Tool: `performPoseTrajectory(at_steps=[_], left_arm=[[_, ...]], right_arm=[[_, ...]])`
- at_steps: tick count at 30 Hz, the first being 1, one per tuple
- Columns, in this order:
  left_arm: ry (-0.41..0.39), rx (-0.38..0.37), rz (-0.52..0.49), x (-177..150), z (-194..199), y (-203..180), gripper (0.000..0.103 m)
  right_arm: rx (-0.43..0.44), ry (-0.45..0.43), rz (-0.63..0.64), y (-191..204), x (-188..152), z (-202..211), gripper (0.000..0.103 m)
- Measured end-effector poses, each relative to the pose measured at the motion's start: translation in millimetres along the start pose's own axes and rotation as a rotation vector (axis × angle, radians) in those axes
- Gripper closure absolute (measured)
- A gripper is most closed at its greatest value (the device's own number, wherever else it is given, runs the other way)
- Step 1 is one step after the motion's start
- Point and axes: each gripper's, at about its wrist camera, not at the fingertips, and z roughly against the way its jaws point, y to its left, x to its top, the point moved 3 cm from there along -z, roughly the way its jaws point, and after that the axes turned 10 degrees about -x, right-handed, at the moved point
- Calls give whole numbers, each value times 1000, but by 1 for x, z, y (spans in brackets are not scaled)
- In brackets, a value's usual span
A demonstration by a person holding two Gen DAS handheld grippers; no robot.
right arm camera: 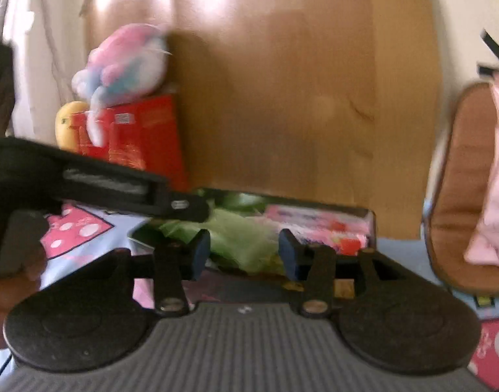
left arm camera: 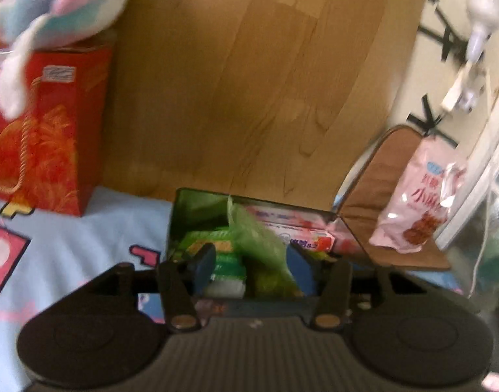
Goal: Organize snacks
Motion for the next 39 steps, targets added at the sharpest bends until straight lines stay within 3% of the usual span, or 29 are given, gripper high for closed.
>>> performPoseTrajectory(at_steps=[3,6,10,17,20,24,30,39], left_arm=[[-50,17,11,-19,23,8,53],[-24,27,30,-37,31,12,53],[9,65,0,-56,42,5,53],[75,170,-79,-85,52,-23,40],[67,210,-110,-96,62,-35,27],[56,226,-126,-110,80,-44,21],[32,258,-148,-132,113,-55,1],[21,305,-178,-162,152,-71,0]], right_arm=[[36,-64,-99,-16,-18,27,52],[65,-60,-173,-23,-38,52,51],[83,17,-215,-24,-58,69,51],[-2,122,-281,-20,-78,89,49],[-63,135,-298,-16,-87,104,37],[-85,160,-311,-3,-105,122,36],[-83,152,-290,22,-120,151,33],[-76,136,-293,46,-132,194,24]])
